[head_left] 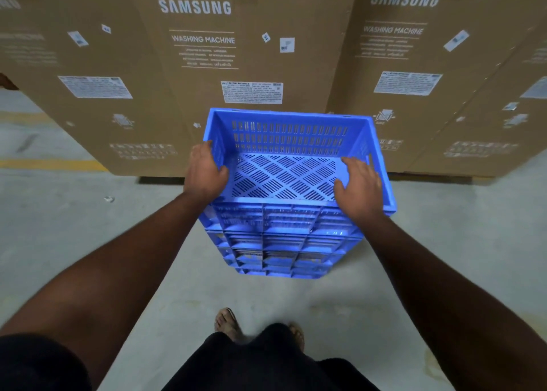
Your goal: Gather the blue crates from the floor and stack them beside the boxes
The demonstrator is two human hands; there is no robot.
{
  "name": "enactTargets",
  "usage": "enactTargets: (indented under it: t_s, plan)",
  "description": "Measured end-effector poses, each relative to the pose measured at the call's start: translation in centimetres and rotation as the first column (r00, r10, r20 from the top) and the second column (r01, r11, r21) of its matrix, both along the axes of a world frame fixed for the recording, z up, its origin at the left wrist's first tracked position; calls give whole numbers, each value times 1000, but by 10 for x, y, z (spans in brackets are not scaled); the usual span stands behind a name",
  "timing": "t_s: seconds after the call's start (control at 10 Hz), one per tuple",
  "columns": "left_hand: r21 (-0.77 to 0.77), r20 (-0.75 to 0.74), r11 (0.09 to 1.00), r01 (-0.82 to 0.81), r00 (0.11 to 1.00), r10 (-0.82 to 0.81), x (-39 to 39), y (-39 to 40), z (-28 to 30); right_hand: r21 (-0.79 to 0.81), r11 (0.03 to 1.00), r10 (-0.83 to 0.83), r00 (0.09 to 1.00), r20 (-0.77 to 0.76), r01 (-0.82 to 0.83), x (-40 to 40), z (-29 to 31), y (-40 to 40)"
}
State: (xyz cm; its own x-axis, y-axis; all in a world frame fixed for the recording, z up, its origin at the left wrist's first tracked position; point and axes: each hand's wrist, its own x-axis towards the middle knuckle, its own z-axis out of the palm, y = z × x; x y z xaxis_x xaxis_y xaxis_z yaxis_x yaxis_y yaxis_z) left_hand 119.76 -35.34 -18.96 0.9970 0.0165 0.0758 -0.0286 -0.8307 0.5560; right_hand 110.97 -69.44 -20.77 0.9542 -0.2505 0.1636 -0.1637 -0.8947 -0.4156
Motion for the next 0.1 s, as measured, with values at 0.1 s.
enactTargets:
  t_s: [0.1]
  plan:
    - [-67,-10,991,114,993,-115,-12,-12,14,90,986,139,990,8,-139,0,11,12]
